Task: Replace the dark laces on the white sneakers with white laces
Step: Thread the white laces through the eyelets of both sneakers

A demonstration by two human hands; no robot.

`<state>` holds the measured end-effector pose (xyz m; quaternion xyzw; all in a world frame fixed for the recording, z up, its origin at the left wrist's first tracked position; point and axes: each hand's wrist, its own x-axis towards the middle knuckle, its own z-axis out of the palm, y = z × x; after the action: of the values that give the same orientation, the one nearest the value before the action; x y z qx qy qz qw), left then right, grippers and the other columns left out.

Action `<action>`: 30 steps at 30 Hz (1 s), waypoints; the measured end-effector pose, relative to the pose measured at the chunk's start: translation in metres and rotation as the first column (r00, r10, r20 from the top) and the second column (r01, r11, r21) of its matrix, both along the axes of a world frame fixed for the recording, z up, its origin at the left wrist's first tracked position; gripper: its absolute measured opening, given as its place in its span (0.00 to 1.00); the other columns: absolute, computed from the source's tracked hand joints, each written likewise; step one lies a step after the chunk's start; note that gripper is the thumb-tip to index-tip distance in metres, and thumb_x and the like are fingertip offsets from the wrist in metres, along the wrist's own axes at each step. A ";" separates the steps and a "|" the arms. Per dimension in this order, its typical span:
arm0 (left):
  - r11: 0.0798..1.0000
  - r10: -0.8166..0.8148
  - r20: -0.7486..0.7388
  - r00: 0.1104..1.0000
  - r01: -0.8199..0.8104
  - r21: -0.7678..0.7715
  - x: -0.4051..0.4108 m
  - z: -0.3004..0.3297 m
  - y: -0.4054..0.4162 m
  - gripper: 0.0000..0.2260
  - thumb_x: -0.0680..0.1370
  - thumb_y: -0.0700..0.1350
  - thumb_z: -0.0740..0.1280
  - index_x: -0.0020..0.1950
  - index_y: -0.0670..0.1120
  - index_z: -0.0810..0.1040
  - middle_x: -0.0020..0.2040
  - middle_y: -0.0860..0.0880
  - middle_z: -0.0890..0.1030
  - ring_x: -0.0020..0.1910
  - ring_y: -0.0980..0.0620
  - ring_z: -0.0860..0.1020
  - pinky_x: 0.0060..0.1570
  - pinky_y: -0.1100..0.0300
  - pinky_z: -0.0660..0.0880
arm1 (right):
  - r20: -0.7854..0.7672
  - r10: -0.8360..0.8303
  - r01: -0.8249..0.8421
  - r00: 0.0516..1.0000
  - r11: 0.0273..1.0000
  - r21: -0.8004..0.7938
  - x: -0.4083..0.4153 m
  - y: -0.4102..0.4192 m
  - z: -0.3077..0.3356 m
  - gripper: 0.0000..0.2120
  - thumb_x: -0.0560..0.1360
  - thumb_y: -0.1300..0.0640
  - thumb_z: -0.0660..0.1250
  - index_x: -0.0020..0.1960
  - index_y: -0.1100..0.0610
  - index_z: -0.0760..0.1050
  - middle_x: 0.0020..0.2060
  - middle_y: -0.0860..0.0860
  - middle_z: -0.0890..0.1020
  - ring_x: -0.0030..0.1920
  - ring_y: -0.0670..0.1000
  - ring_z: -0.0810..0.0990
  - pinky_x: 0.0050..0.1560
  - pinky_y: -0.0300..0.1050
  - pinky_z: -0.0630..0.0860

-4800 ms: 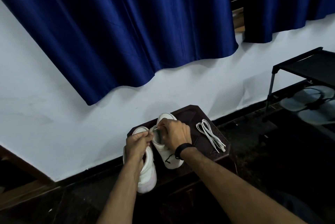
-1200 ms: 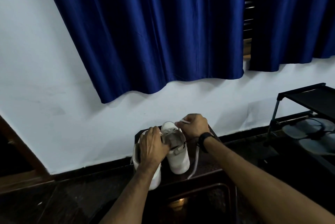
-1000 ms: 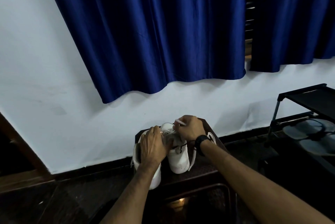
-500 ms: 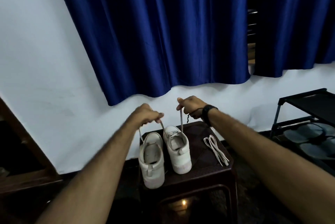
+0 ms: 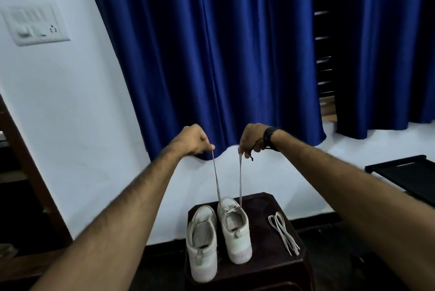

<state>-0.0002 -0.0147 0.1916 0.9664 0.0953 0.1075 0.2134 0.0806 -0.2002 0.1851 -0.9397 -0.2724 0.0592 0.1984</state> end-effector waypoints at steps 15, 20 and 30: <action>0.834 0.057 0.356 0.933 0.151 -0.530 0.027 -0.027 -0.031 0.06 0.74 0.41 0.74 0.41 0.38 0.84 0.35 0.43 0.84 0.30 0.54 0.79 0.34 0.63 0.74 | 0.001 -0.004 0.002 1.000 0.768 0.640 0.003 -0.011 -0.012 0.03 0.71 0.62 0.75 0.40 0.62 0.83 0.33 0.57 0.85 0.35 0.52 0.85 0.41 0.46 0.83; 0.860 0.050 0.377 0.925 0.152 -0.487 0.031 -0.028 -0.033 0.02 0.73 0.42 0.76 0.40 0.46 0.85 0.35 0.51 0.84 0.33 0.59 0.80 0.33 0.67 0.72 | -0.019 -0.075 0.067 0.997 0.719 0.692 0.003 -0.010 -0.003 0.09 0.66 0.57 0.80 0.37 0.61 0.83 0.30 0.53 0.84 0.27 0.45 0.80 0.26 0.34 0.74; 0.788 0.061 0.473 0.879 0.248 -0.564 0.035 -0.037 -0.036 0.03 0.72 0.37 0.75 0.45 0.44 0.86 0.39 0.51 0.86 0.40 0.60 0.82 0.42 0.69 0.76 | 0.100 -0.103 0.001 0.990 0.700 0.714 0.008 0.005 -0.004 0.08 0.65 0.51 0.80 0.35 0.52 0.83 0.33 0.46 0.84 0.35 0.40 0.81 0.33 0.32 0.74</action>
<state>0.0344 -0.0503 0.1545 0.7939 0.0210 0.2894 0.5343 0.0886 -0.1950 0.1815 -0.7991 -0.2601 -0.1187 0.5289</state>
